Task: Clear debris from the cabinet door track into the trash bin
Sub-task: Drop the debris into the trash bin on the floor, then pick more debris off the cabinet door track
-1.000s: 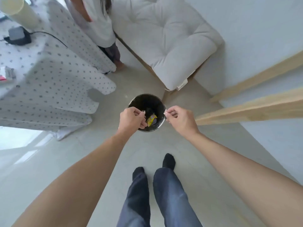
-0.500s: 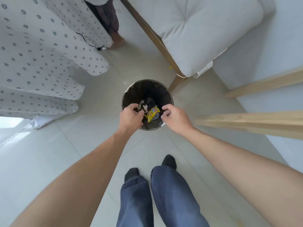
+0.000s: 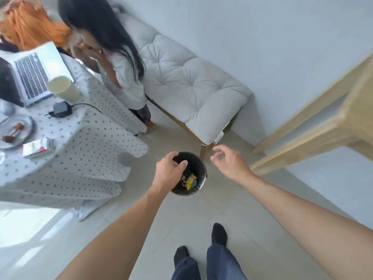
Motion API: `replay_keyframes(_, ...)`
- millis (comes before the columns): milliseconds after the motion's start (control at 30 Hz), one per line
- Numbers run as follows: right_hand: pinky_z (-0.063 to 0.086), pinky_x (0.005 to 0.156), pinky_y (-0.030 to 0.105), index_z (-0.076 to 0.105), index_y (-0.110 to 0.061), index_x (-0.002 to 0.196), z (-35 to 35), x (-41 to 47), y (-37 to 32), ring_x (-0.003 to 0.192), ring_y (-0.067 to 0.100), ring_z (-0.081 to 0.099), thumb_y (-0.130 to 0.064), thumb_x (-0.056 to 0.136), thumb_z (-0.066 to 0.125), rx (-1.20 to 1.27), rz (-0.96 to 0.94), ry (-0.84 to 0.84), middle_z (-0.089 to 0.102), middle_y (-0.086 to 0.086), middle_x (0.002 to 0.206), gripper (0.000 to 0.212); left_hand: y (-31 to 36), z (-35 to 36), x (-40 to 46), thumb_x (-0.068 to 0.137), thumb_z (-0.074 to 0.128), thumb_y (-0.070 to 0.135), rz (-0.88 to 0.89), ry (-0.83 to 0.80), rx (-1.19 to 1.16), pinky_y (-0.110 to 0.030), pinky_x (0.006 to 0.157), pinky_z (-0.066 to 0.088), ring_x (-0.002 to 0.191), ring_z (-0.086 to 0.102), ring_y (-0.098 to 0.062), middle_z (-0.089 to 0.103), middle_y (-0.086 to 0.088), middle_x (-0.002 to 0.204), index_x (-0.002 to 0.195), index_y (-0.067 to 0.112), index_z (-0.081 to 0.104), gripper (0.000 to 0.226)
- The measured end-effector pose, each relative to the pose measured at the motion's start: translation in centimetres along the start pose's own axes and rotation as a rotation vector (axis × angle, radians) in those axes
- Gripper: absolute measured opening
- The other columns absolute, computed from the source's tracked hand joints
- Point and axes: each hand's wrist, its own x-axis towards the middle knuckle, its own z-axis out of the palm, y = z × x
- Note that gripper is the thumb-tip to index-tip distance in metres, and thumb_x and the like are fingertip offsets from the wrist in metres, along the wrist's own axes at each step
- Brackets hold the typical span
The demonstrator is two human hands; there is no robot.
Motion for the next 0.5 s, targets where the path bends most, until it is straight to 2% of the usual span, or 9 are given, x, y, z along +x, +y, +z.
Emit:
replay_keyframes(67, 0.057, 0.102, 0.041, 0.068, -0.03, 0.131, -3.6, -3.2, -2.1, 0.108, 0.021, 0.074, -0.04, 0.098, 0.065, 0.047, 0.007, 0.075, 0.078, -0.011, 0.118, 0.035, 3.9, -1.8, -2.2, 0.103, 0.073, 0.038, 0.086, 0.002, 0.021, -0.031, 0.092, 0.055, 0.092, 0.079, -0.024, 0.07, 0.01, 0.082, 0.155, 0.017, 0.061, 0.058)
replay_keyframes(167, 0.056, 0.099, 0.038, 0.07, -0.026, 0.126, -8.8, -8.3, -4.1, 0.107, 0.024, 0.075, -0.035, 0.098, 0.066, 0.115, 0.016, 0.214, 0.079, -0.01, 0.113, 0.029, 9.8, -3.6, -5.7, 0.101, 0.074, 0.043, 0.216, -0.019, 0.03, -0.037, 0.094, 0.059, 0.095, 0.077, -0.024, 0.071, 0.007, 0.091, 0.154, 0.021, 0.062, 0.059)
replay_keyframes(300, 0.052, 0.102, 0.036, 0.072, -0.019, 0.13, -15.1, -15.0, -4.7, 0.117, 0.023, 0.072, -0.031, 0.098, 0.068, 0.164, 0.054, 0.401, 0.081, -0.002, 0.118, 0.035, 17.2, -3.9, -9.9, 0.099, 0.078, 0.044, 0.394, -0.052, 0.014, -0.038, 0.097, 0.059, 0.091, 0.071, -0.015, 0.07, 0.01, 0.086, 0.151, 0.021, 0.065, 0.058)
replay_keyframes(400, 0.051, 0.104, 0.038, 0.072, -0.02, 0.129, -18.9, -19.2, -4.0, 0.121, 0.025, 0.069, -0.03, 0.098, 0.066, 0.189, 0.087, 0.51, 0.077, 0.0, 0.124, 0.033, 21.8, -3.1, -12.4, 0.1, 0.078, 0.042, 0.52, -0.106, 0.023, -0.039, 0.088, 0.062, 0.081, 0.073, -0.016, 0.072, 0.009, 0.083, 0.151, 0.02, 0.065, 0.057)
replay_keyframes(500, 0.055, 0.102, 0.042, 0.072, -0.022, 0.127, -22.3, -22.4, -2.5, 0.115, 0.026, 0.071, -0.03, 0.098, 0.063, 0.236, 0.125, 0.606, 0.077, -0.002, 0.123, 0.031, 25.9, -1.4, -14.1, 0.102, 0.077, 0.039, 0.626, -0.146, 0.088, -0.034, 0.083, 0.058, 0.084, 0.077, -0.022, 0.078, -0.001, 0.089, 0.151, 0.018, 0.065, 0.055)
